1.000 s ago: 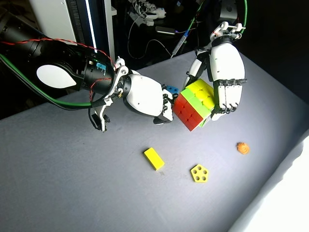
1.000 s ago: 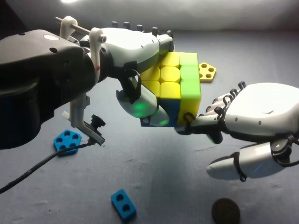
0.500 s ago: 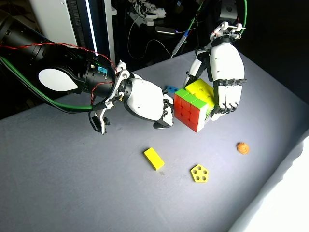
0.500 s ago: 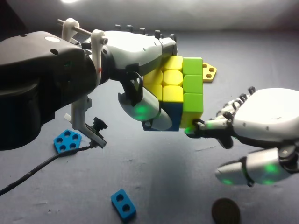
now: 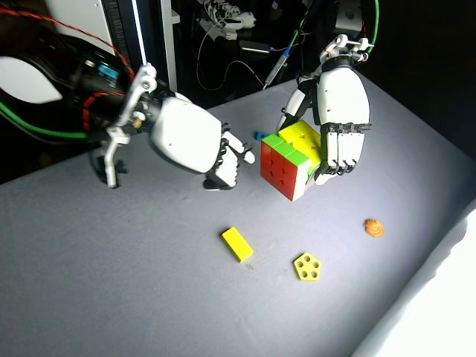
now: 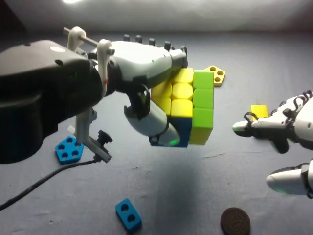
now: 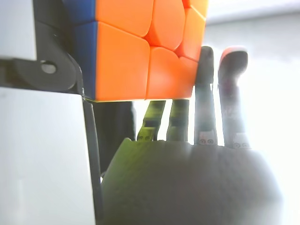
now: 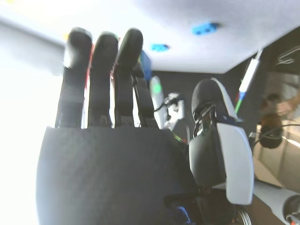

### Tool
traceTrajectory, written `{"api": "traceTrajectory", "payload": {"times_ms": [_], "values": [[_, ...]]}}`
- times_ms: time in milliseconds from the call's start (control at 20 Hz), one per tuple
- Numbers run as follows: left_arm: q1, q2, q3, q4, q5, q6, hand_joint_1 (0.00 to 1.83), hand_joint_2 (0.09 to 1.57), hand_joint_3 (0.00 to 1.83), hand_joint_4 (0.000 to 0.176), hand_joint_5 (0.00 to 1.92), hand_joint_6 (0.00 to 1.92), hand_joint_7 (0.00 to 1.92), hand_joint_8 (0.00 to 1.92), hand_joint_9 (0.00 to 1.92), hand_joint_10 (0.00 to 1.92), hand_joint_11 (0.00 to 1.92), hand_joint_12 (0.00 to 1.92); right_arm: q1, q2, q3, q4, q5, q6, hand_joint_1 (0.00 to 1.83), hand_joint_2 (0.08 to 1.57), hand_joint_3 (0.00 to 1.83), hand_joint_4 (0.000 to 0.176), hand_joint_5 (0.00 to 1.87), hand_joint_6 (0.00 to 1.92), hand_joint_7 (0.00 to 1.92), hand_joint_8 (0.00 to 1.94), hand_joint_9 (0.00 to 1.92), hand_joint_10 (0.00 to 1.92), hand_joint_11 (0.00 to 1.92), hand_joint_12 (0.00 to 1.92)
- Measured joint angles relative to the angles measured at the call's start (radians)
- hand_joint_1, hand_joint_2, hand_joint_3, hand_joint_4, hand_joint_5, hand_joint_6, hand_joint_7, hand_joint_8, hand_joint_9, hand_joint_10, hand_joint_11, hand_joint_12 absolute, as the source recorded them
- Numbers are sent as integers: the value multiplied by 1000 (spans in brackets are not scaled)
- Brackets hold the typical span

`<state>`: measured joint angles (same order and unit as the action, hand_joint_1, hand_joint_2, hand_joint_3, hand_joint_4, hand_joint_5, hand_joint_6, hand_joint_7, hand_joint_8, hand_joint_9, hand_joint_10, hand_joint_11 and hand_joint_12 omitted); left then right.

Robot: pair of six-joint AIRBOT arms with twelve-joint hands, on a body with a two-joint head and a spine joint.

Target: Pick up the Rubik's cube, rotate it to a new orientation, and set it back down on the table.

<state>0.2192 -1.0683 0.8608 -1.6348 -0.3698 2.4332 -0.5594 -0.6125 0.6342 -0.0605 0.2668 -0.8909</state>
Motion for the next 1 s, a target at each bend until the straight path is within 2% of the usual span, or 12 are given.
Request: {"api": "traceTrajectory", "payload": {"times_ms": [150,250,300,350,450,500,550,600,650,750,800,1000], "values": [[53,0,0,135,8,-142,934,1478,0,34,391,1897,412,1884,313,1921,388,1921,0,45,0,-2,1,9,183,1247,0,0,155,17,461,1314,418,1781,392,1921],[83,0,0,185,14,-189,930,1482,0,32,382,1889,409,1905,314,1921,390,1921,0,79,0,-2,5,13,167,1243,0,0,188,27,447,1236,415,1702,351,1921],[100,0,0,199,19,-206,924,1486,2,33,376,1901,404,1911,317,1921,388,1921,0,98,2,-1,10,16,98,1254,1,0,156,12,390,1145,361,1613,267,1921],[106,-2,0,203,21,-207,921,1488,2,32,370,1915,403,1908,315,1921,383,1921,0,105,2,-1,11,16,61,1257,1,0,152,8,326,834,290,1384,133,1858],[133,-10,4,247,22,-240,919,1489,2,33,370,1916,400,1907,315,1921,386,1921,16,107,-1,0,5,16,29,1243,0,0,162,10,209,206,150,711,4,1455],[150,-17,10,318,25,-314,917,1490,3,33,366,1920,400,1907,315,1921,388,1921,32,107,-11,0,2,17,23,1241,0,0,133,5,182,69,143,483,0,1264],[162,-24,16,342,31,-346,942,1473,0,33,392,1886,426,1874,338,1921,403,1921,39,106,-21,-2,-4,18,28,1233,0,0,66,20,106,16,59,342,0,954],[163,-26,17,358,33,-356,942,1473,0,33,392,1886,426,1874,338,1921,403,1921,43,106,-25,-2,-8,19,28,1233,0,0,66,20,106,16,59,342,0,954],[173,-34,23,378,37,-373,938,1475,0,33,388,1882,421,1891,331,1921,403,1921,46,106,-38,-10,-27,20,16,1227,0,0,2,0,5,0,12,27,0,172],[183,-40,31,412,39,-404,922,1487,3,33,377,1896,397,1919,308,1921,382,1921,46,109,-49,-33,-48,20,2,1226,0,0,7,3,0,0,19,10,0,6],[196,-60,43,464,21,-455,920,1488,3,33,376,1897,395,1921,305,1921,379,1921,51,109,-49,-33,-50,20,0,1226,0,0,8,3,0,0,19,9,0,0],[213,-63,45,505,3,-508,943,1472,0,32,409,1855,409,1906,326,1921,405,1921,51,110,-49,-33,-45,19,11,1224,0,0,0,0,0,0,10,5,0,0]]}}
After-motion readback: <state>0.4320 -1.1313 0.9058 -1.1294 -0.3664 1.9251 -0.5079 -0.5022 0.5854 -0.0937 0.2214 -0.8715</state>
